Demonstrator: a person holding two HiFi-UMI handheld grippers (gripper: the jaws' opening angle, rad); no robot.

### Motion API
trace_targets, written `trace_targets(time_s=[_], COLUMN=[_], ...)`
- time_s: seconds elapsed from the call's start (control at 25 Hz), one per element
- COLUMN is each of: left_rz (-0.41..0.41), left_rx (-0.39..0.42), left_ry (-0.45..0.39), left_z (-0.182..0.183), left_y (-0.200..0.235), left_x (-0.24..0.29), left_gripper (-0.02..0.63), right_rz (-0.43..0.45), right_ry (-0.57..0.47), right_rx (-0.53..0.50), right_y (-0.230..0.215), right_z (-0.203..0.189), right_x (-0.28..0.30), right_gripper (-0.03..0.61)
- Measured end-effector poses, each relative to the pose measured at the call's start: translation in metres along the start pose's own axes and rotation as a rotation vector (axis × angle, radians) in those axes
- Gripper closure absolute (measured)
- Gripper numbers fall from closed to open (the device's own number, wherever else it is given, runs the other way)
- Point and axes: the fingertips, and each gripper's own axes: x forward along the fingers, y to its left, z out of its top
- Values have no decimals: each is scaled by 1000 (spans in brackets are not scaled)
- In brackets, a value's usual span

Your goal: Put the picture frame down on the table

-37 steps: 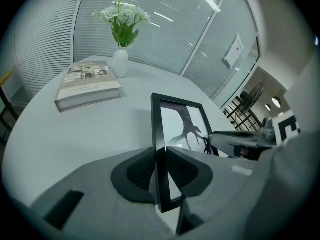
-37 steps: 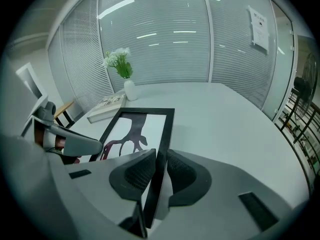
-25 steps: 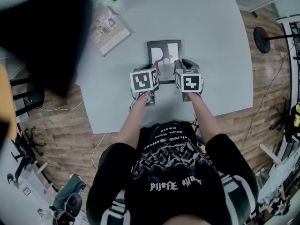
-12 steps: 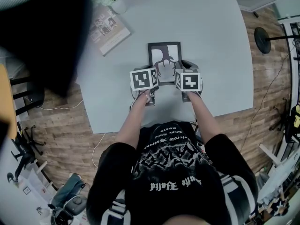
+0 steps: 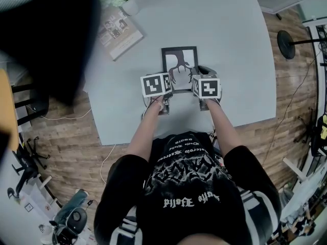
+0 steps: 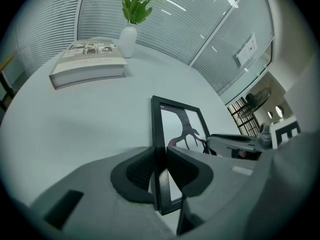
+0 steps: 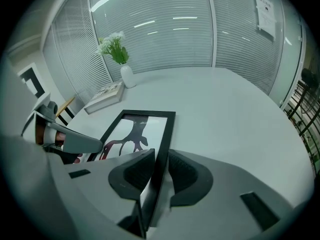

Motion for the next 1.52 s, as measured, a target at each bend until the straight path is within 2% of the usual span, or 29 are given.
trace_targets(time_s=[0.08, 0.28, 0.48, 0.64, 0.88, 1.12, 1.28, 1.52], left_rz=[-3, 29, -57, -86, -87, -72, -77, -84], left_rx=[-3, 22, 38, 63, 182, 271, 285, 293], left_ry=[-10, -93, -240, -341, -486, -599, -653, -673], left_z=[1, 9, 36, 50, 61, 64, 63, 58], left_y=[1, 3, -16, -22, -30, -35, -34, -37], left_x=[-1, -12, -42, -71, -115, -163, -191, -202], left_gripper=[525, 500, 501, 500, 500, 500, 502, 515], right_rz=[31, 42, 54, 59, 58, 58, 60, 66], right_ry=[-9, -87, -173, -251, -421, -520, -551, -565], right_rx=[15, -3, -35, -37, -35, -67, -78, -105], right_y=[2, 7, 15, 22, 33, 45, 52, 63], right_z=[2, 15, 36, 53, 79, 91, 92, 91], right_x=[-1, -14, -37, -60, -103, -143, -160, -168], right_gripper=[460, 459, 459, 459, 459, 460, 460, 479])
